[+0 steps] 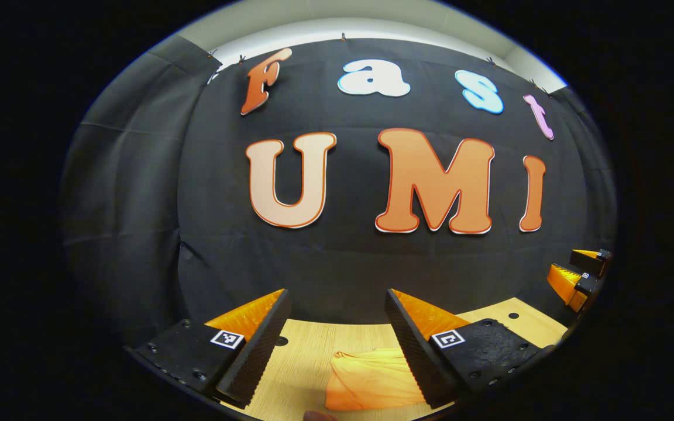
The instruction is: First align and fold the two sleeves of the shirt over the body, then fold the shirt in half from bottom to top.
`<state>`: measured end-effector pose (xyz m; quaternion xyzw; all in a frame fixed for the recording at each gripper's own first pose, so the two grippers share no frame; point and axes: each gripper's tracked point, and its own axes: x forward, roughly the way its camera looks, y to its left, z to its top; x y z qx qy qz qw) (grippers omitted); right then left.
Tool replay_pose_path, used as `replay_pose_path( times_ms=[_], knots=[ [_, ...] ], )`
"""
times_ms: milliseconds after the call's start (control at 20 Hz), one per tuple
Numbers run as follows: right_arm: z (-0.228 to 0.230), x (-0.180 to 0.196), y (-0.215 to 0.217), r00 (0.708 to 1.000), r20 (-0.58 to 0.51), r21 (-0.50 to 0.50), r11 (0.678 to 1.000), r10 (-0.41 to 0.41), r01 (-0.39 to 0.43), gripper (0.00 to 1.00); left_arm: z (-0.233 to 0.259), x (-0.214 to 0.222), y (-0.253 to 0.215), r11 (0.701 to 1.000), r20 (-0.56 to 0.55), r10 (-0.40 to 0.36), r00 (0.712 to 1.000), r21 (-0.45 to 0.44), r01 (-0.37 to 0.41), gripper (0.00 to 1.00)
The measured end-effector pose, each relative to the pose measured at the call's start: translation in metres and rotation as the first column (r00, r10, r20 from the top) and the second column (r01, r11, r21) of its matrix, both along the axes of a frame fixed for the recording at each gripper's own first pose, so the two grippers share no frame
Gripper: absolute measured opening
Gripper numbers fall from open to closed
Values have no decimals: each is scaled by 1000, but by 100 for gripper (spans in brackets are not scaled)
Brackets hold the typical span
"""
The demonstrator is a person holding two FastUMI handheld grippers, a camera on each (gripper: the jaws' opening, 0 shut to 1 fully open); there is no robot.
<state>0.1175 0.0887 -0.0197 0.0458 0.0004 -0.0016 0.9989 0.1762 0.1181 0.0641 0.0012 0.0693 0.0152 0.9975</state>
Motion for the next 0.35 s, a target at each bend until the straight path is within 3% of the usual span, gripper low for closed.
replay_pose_path(
  times_ms=[200,350],
  knots=[
    [-17,-46,0,1000,-11,20,1000,-16,16,99,15,-46,-2,999,113,-41,993,32,38,99],
    [-22,-78,0,999,-30,32,999,-43,44,99,1,-77,-18,992,89,-120,989,44,117,98]
  ],
)
